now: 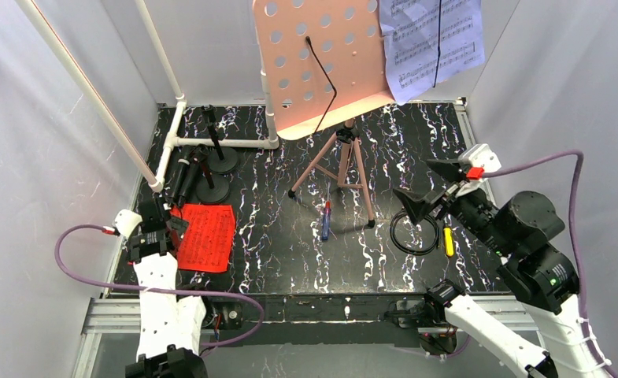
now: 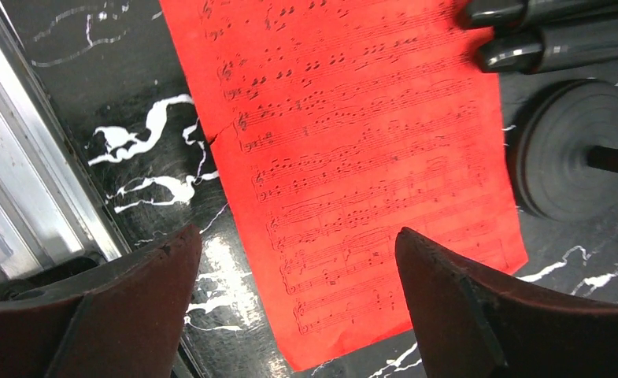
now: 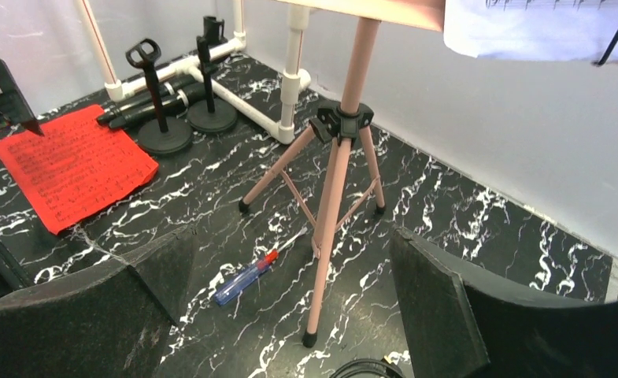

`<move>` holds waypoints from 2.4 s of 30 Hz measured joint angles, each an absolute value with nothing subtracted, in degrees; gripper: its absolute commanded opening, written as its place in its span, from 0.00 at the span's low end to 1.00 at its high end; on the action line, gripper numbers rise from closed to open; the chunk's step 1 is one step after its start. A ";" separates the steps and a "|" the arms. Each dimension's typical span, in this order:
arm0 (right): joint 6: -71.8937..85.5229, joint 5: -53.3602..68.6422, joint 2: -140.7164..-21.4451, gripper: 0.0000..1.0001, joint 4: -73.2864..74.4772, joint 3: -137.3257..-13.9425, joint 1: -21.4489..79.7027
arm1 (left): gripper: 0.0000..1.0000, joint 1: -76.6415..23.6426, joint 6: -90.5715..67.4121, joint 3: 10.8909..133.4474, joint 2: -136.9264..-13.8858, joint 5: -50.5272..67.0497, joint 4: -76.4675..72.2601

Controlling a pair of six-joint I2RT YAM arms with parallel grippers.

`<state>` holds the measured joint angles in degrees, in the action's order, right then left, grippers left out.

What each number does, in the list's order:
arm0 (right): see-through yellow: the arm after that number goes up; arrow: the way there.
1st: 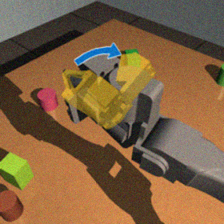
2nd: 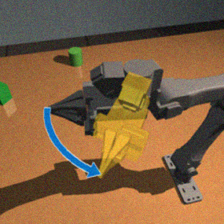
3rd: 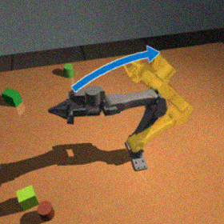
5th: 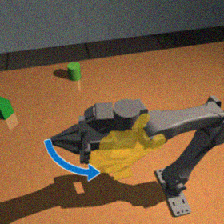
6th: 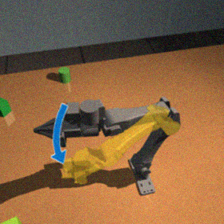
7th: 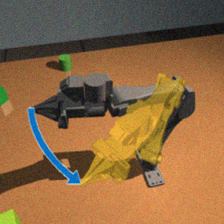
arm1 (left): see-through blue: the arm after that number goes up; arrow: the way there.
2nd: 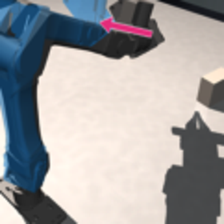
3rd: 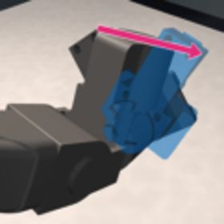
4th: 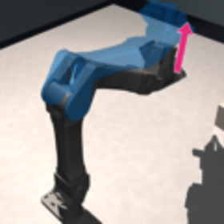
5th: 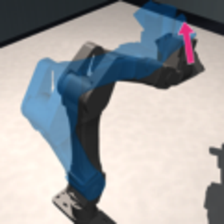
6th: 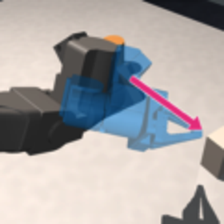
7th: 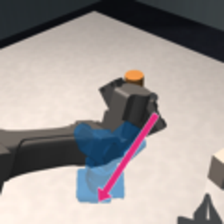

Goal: Pack up the instrument practice props

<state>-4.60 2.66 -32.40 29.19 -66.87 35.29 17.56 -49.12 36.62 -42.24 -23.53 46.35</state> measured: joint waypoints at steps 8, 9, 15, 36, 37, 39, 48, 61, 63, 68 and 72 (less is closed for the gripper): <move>-1.91 1.26 -36.36 0.99 32.01 -66.48 35.29 | 0.98 17.56 -38.57 41.23 -37.17 -18.81 45.15; -1.41 1.15 -36.77 0.99 32.03 -66.08 35.29 | 0.98 17.54 -36.75 41.89 -36.38 -17.43 44.86; 1.58 -0.80 -39.75 0.99 32.01 -62.35 35.29 | 0.98 12.95 -26.57 46.59 -33.76 -7.79 41.58; -1.26 -14.79 -50.33 0.96 33.36 -81.76 35.33 | 0.98 -4.97 -15.57 70.61 -37.65 24.14 37.71; -1.37 -14.37 -50.54 0.96 33.10 -81.52 35.33 | 0.98 -5.34 -15.57 70.98 -38.35 24.86 37.36; -1.32 -12.40 -50.74 0.96 31.33 -79.31 35.33 | 0.98 -6.00 -15.53 71.00 -40.05 26.11 36.45; 0.93 -3.51 -53.25 0.96 21.76 -56.49 35.38 | 0.98 -8.21 -14.52 63.09 -43.88 27.99 30.68; -1.02 -6.07 -62.43 0.72 7.66 -45.65 35.38 | 0.98 -10.37 -11.27 49.32 -45.23 26.74 22.57; -1.65 -6.04 -63.96 0.68 6.96 -44.84 35.38 | 0.98 -10.37 -10.90 48.62 -45.76 26.37 22.33; -1.89 -5.82 -67.20 0.55 5.91 -43.00 35.38 | 0.98 -10.41 -10.57 48.34 -45.58 26.55 21.02; -1.85 -5.37 -68.86 0.43 5.78 -42.00 35.29 | 0.97 -11.05 -10.41 48.07 -44.75 27.11 20.05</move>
<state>-1.85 -5.37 -68.86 5.78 -42.00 35.29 -11.05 -10.41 48.07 -44.75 27.11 20.05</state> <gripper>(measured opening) 0.506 0.978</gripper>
